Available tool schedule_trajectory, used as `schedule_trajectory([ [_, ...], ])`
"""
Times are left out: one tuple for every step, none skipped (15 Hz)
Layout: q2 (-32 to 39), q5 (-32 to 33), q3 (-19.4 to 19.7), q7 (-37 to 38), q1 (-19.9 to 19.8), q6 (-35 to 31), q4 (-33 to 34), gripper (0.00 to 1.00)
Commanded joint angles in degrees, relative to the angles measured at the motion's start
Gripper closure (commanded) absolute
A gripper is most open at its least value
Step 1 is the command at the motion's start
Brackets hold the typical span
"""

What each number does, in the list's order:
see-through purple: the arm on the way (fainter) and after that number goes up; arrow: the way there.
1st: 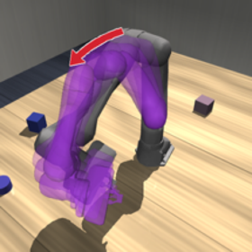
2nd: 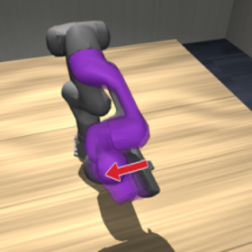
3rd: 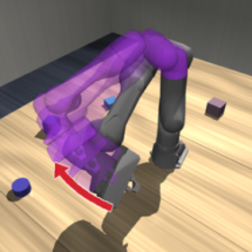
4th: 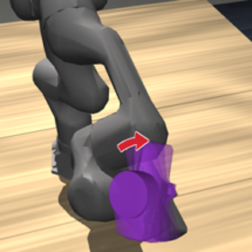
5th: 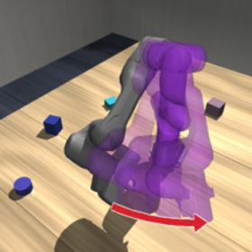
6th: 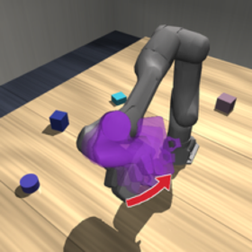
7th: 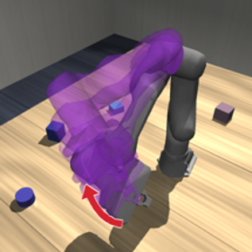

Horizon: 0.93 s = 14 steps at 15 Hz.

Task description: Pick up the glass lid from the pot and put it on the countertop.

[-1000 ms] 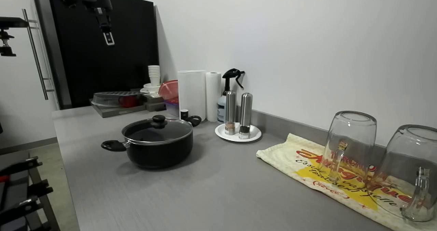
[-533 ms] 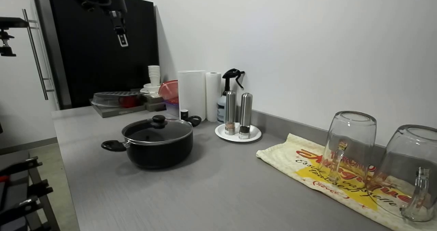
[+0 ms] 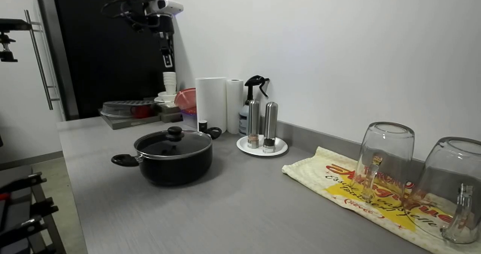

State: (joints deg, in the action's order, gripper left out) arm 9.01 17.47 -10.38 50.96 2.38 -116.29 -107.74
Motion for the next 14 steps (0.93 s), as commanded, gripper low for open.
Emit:
schedule_trajectory([
  [3.9, 0.5, 4.4, 1.1, 2.4, 4.1, 4.3, 0.0],
  [4.3, 0.2, 5.4, 1.1, 2.4, 4.7, 4.1, 0.0],
  [4.7, -0.1, 6.2, 1.0, 2.5, 5.4, 4.2, 0.0],
  [5.0, -0.4, 7.0, 1.1, 2.4, 5.9, 3.7, 0.0],
  [5.3, -0.8, 7.6, 1.0, 2.3, 6.5, 3.4, 0.0],
  [5.7, -1.2, 8.1, 0.9, 2.2, 7.1, 2.8, 0.0],
  [6.1, -1.5, 8.5, 1.0, 2.3, 7.9, 2.5, 0.0],
  [6.6, -1.9, 8.8, 0.9, 2.3, 8.5, 2.0, 0.0],
  [7.2, -2.4, 9.0, 0.8, 2.4, 9.2, 1.8, 0.0],
  [7.8, -3.0, 9.1, 0.7, 2.4, 10.0, 1.5, 0.0],
  [8.4, -3.6, 9.2, 0.7, 2.5, 10.6, 1.3, 0.0],
  [9.0, -4.2, 9.2, 0.7, 2.5, 11.2, 1.2, 0.0],
  [9.7, -4.7, 9.3, 0.7, 2.6, 11.7, 1.2, 0.0],
  [10.3, -5.1, 9.4, 0.7, 2.7, 12.1, 1.3, 0.0],
])
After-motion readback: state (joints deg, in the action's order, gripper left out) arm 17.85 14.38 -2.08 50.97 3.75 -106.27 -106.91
